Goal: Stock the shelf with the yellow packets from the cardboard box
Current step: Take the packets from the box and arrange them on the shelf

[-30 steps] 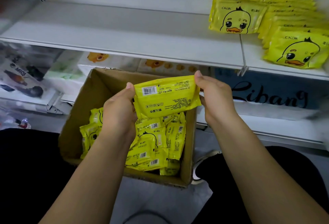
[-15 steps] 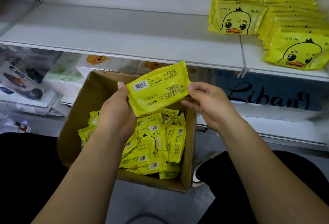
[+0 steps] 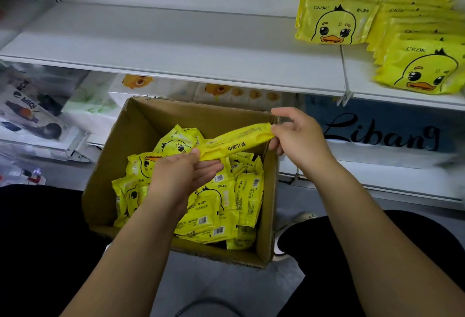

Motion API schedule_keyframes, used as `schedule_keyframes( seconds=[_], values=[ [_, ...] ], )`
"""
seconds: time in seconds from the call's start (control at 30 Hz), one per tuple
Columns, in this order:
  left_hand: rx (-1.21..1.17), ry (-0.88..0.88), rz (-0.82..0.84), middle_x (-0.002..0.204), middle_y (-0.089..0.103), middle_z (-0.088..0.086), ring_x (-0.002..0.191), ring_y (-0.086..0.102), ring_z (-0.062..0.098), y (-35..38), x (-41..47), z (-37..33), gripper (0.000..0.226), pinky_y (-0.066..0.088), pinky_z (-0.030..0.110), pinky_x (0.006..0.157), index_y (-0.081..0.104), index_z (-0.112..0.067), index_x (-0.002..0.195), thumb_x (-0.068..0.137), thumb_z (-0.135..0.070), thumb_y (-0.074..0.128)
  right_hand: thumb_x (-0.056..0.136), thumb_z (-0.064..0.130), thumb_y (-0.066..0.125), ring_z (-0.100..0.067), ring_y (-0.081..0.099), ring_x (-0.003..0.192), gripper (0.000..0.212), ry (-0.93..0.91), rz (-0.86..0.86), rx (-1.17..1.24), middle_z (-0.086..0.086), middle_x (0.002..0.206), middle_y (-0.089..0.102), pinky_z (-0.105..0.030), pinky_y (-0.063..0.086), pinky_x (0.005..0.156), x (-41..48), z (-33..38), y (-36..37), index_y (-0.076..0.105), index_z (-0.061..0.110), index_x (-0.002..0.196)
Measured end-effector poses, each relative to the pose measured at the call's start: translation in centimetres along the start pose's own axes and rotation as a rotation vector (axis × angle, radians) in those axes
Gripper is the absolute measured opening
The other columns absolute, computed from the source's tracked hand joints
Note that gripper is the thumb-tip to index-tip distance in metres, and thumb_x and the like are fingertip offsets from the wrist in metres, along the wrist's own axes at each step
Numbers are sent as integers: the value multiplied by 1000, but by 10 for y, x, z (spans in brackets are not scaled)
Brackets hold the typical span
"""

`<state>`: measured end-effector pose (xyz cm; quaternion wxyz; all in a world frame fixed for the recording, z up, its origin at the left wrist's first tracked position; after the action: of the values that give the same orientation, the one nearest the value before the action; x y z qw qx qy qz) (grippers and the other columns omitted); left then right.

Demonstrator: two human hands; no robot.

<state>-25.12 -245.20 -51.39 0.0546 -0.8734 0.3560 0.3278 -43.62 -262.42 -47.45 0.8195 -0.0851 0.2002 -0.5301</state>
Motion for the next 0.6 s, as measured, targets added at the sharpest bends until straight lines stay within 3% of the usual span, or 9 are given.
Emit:
schedule_keyframes(
  seconds=[0.1,0.23,0.33,0.5,0.6],
  values=[
    [124,49,-27,74,77,12,62,76,17,-8,2,-6,21,57,18,50,61,6,114,106,-11,55,96,10,56,-1,54,53,36,1,13,71,5,56,63,-27,44,68,1,-2,2,58,29,126],
    [127,87,-65,58,71,5,47,66,9,-16,7,-19,17,51,16,45,60,4,116,104,-7,57,96,7,57,-8,51,55,28,17,-19,176,6,55,62,-25,44,61,2,-5,1,62,25,118],
    [63,107,-46,61,72,7,50,67,10,-17,5,-24,14,52,16,48,58,-3,117,104,-7,57,98,7,56,-11,57,55,17,37,47,226,0,63,69,-22,46,58,2,-6,9,67,13,110],
    [103,94,65,86,79,12,76,77,14,-15,3,-22,22,59,17,63,65,0,103,102,-22,60,99,19,61,-22,74,78,19,35,169,320,-12,85,77,-29,59,74,3,-1,19,68,1,99],
    [271,160,69,83,79,6,74,72,10,-19,1,-27,19,56,21,63,68,-4,98,96,-23,69,96,21,66,-17,72,72,21,-50,178,230,-9,81,76,-23,58,68,1,5,16,69,1,98]
  ],
)
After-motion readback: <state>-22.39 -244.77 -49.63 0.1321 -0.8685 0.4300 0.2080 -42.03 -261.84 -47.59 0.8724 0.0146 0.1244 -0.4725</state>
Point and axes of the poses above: each hand's wrist, its own x-axis towards the middle knuckle, its own y-axis out of the palm, z = x × y, the point moved 10 cm from there along x, towards the middle knuckle
